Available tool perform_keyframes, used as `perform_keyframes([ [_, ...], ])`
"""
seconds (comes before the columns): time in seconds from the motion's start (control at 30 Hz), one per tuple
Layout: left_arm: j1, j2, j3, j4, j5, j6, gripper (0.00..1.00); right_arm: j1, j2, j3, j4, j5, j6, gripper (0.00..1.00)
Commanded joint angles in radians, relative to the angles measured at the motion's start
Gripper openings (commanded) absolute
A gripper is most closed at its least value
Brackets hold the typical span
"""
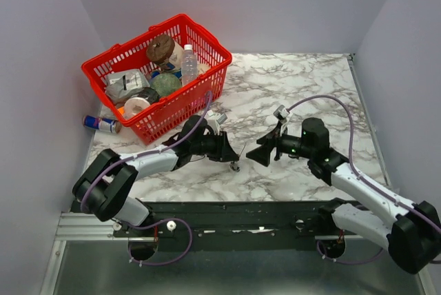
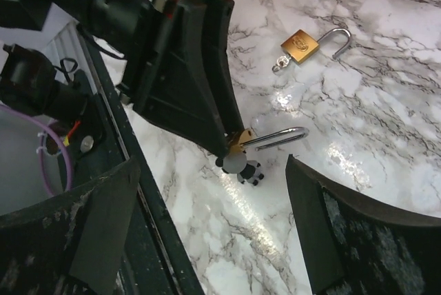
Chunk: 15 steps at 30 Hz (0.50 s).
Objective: Unlock with the key
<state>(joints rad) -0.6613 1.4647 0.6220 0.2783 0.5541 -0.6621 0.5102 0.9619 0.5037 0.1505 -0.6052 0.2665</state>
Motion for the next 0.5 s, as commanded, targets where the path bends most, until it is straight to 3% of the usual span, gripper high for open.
perform_keyframes([
  [0.0,0.000,-0.055,0.004,-0.025,0.089,0.045,0.00,-0.009,0.127,0.047,0.167,-0.110,-0.079,0.94],
  [0.23,0.000,-0.092,0.028,-0.076,0.110,0.071,0.00,-0.022,0.276,0.090,0.264,-0.130,-0.078,0.93],
  [0.47,0.000,-0.136,0.016,-0.064,0.127,0.067,0.00,-0.027,0.400,0.133,0.305,-0.260,-0.075,0.91],
])
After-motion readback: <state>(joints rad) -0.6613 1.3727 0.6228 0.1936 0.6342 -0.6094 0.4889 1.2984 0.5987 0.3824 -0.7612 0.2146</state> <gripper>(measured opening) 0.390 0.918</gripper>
